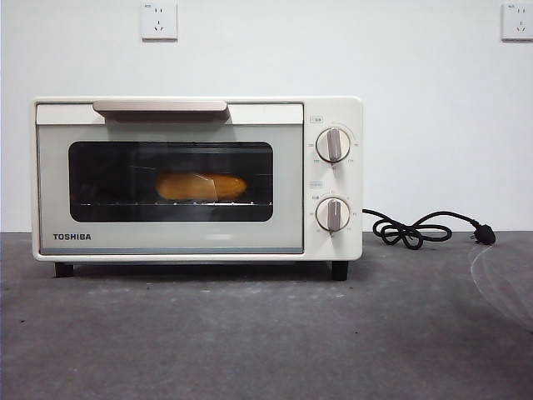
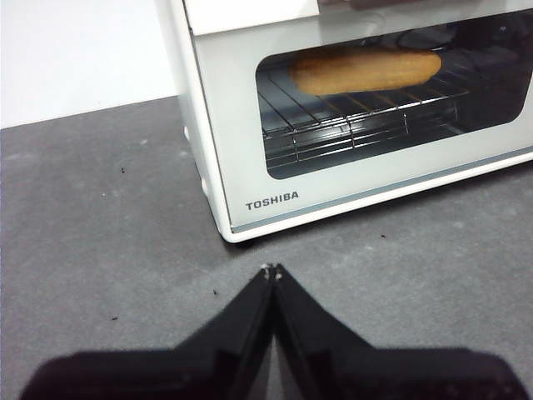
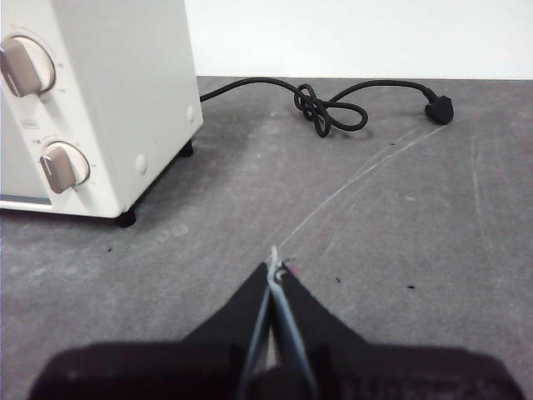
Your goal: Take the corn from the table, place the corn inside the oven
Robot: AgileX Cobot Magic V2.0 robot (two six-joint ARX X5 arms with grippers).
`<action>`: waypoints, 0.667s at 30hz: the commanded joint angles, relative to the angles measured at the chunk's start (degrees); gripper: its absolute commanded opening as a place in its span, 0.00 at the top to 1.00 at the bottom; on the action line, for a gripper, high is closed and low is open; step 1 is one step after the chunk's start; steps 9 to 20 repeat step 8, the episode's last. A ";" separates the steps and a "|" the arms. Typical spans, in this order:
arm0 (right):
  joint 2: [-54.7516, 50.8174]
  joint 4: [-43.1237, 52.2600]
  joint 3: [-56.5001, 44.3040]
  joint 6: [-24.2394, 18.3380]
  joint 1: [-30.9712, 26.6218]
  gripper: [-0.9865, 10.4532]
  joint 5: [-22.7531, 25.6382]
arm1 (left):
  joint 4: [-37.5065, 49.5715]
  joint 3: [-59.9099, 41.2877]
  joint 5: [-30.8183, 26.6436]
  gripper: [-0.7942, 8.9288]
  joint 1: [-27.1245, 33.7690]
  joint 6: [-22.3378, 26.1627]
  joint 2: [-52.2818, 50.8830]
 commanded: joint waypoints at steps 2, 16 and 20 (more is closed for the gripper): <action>-0.04 0.15 -0.52 0.50 0.02 0.93 0.24 | 0.15 -0.28 -0.15 0.92 0.09 0.02 0.28; -0.04 0.15 -0.52 0.50 0.02 0.93 0.24 | 0.15 -0.28 -0.15 0.92 0.09 0.02 0.35; -0.04 0.15 -0.52 0.50 0.02 0.93 0.24 | 0.15 -0.28 -0.15 0.92 0.09 0.02 0.35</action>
